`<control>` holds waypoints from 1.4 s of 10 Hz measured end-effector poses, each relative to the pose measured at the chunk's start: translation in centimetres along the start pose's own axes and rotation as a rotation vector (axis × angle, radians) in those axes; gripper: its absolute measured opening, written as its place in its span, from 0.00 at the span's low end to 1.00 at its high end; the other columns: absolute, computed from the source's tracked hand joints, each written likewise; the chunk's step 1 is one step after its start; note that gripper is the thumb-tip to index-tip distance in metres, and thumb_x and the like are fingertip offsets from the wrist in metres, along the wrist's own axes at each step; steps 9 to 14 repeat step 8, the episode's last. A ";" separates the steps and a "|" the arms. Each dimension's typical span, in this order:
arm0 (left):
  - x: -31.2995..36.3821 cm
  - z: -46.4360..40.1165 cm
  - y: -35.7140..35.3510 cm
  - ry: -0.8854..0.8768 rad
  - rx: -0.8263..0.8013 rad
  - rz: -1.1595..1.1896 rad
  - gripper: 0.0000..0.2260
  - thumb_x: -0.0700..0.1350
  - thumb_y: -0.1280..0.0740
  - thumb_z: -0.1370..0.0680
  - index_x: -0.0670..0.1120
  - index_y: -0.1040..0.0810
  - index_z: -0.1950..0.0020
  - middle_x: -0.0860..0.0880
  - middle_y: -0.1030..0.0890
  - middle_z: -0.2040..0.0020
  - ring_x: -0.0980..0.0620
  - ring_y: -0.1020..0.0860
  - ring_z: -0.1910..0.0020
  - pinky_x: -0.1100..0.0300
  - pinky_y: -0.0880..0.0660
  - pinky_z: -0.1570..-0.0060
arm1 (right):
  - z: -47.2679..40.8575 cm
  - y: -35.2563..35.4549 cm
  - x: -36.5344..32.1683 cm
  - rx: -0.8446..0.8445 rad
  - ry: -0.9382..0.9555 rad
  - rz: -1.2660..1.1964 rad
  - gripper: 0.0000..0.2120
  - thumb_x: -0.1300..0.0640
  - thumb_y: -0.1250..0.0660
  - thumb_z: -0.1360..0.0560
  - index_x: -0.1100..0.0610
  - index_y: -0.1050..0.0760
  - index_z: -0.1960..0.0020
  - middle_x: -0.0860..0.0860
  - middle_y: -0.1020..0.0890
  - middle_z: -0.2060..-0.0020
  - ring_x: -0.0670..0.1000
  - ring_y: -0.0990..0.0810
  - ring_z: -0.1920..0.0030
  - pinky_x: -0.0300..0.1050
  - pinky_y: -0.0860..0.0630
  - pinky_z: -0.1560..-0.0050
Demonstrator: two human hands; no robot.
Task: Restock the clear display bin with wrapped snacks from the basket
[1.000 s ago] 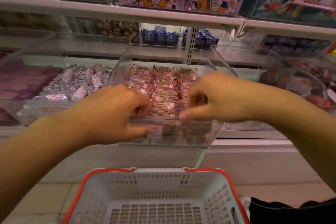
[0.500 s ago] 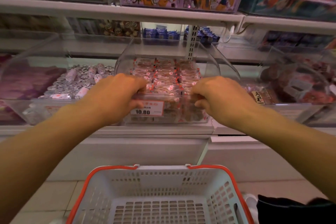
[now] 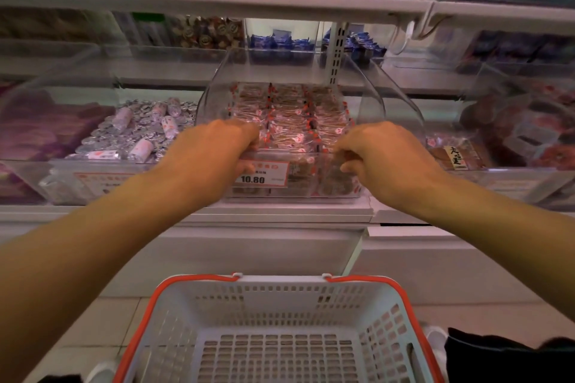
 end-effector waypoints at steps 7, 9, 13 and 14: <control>1.8 6.3 -0.4 -0.107 0.037 -0.096 0.27 0.46 0.27 0.28 0.40 0.28 0.30 0.42 0.23 0.36 0.40 0.20 0.44 0.48 0.21 0.50 | 5.9 -2.9 -2.3 -0.121 0.044 -0.011 0.35 0.50 0.41 0.19 0.55 0.55 0.19 0.50 0.48 0.20 0.48 0.52 0.21 0.33 0.69 0.32; 0.6 7.8 -1.0 -0.091 -0.063 0.077 0.33 0.53 0.36 0.22 0.48 0.46 0.21 0.52 0.42 0.22 0.54 0.41 0.24 0.57 0.39 0.28 | 6.0 -1.1 -2.8 -0.099 0.089 -0.147 0.35 0.48 0.38 0.20 0.52 0.51 0.19 0.47 0.46 0.20 0.40 0.52 0.23 0.25 0.66 0.31; 0.6 7.8 -1.0 -0.091 -0.063 0.077 0.33 0.53 0.36 0.22 0.48 0.46 0.21 0.52 0.42 0.22 0.54 0.41 0.24 0.57 0.39 0.28 | 6.0 -1.1 -2.8 -0.099 0.089 -0.147 0.35 0.48 0.38 0.20 0.52 0.51 0.19 0.47 0.46 0.20 0.40 0.52 0.23 0.25 0.66 0.31; 0.6 7.8 -1.0 -0.091 -0.063 0.077 0.33 0.53 0.36 0.22 0.48 0.46 0.21 0.52 0.42 0.22 0.54 0.41 0.24 0.57 0.39 0.28 | 6.0 -1.1 -2.8 -0.099 0.089 -0.147 0.35 0.48 0.38 0.20 0.52 0.51 0.19 0.47 0.46 0.20 0.40 0.52 0.23 0.25 0.66 0.31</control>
Point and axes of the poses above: each hand's wrist, its own z-axis away from the middle knuckle, its own y-axis out of the back of the hand, x = y × z, the point moved 8 cm from there along -z, towards the middle knuckle
